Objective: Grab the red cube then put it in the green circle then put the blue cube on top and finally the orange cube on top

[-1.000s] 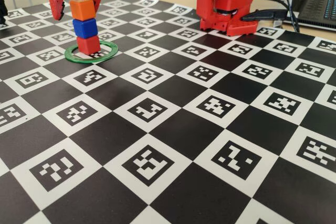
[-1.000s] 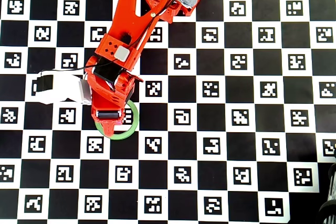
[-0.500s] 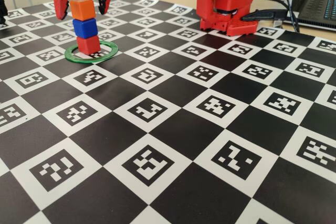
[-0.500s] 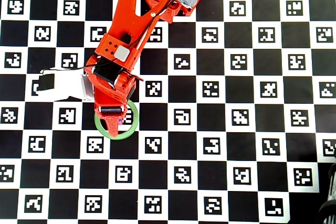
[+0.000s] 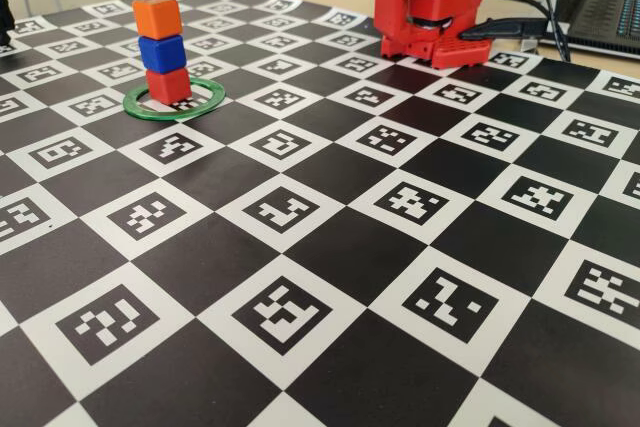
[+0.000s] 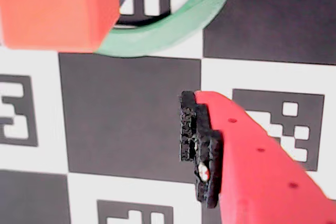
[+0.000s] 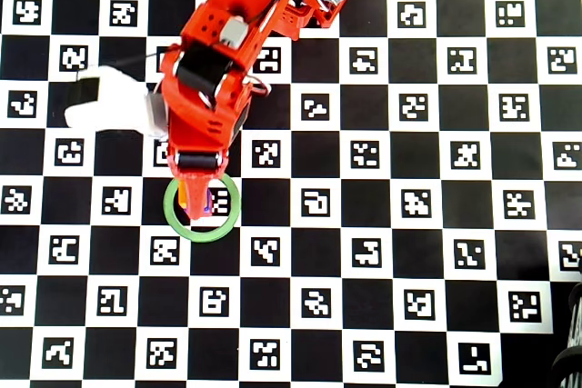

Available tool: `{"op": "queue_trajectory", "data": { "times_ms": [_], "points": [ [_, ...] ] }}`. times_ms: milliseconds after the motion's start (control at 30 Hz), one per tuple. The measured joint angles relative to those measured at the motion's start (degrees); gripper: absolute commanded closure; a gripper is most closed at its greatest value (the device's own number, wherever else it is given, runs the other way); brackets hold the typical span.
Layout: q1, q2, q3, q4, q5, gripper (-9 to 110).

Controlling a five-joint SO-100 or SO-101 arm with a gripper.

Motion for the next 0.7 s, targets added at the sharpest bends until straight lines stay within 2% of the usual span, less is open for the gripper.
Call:
{"op": "queue_trajectory", "data": {
  "times_ms": [267,500,700],
  "points": [
    [-3.8,12.1,13.6,-6.2,-0.7,107],
    [-8.8,24.1,26.9,-12.1,-5.1,108],
    [-14.5,37.8,43.6,-22.1,-12.1,108]
  ]
}}
